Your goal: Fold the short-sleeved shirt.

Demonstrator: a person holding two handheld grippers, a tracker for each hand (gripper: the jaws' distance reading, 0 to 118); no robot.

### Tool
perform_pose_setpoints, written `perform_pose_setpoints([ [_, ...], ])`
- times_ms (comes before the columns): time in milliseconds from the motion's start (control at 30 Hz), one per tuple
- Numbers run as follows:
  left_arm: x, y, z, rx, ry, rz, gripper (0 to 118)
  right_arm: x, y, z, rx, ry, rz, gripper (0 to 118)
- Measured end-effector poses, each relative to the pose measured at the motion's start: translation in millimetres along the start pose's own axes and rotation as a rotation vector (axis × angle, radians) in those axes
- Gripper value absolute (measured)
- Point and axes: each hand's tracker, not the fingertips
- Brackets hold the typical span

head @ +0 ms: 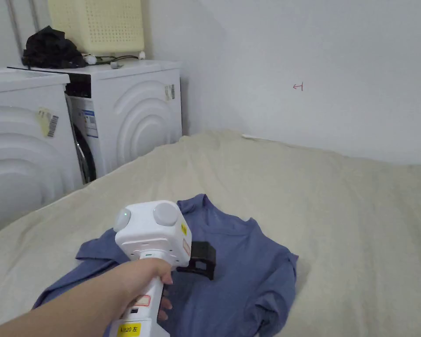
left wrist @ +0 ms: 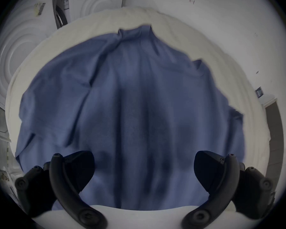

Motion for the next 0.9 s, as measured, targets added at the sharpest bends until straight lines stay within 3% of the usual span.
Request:
perform_pose_setpoints([
  [100, 11, -6, -19, -0.029, 0.092, -0.095, 118, -3, -5, -7, -0.027, 0.014, -0.014, 0],
  [367, 13, 7, -13, -0.111, 0.088, -0.078, 118, -15, -13, -10, -0.044, 0.069, -0.014, 0],
  [600, 19, -18, -1, 0.027, 0.11, -0.073, 113, -10, -9, 3, -0.041, 0.075, -0.03, 0],
  [667, 18, -21, 8, 0.067, 0.085, -0.12, 98, -6, -7, 5, -0.042, 0.067, -0.042, 0],
  [733, 23, -27, 17, 0.102, 0.118, -0.191, 60, -1, -7, 6, -0.047, 0.049, -0.052, 0],
  [800, 27, -29, 23, 0.087, 0.122, -0.205, 7, 5, -6, 7, -0.052, 0.03, -0.08, 0],
  [900, 18, -28, 27, 0.074, 0.105, -0.148, 6, 14, -2, 12, -0.041, 0.015, -0.161, 0],
])
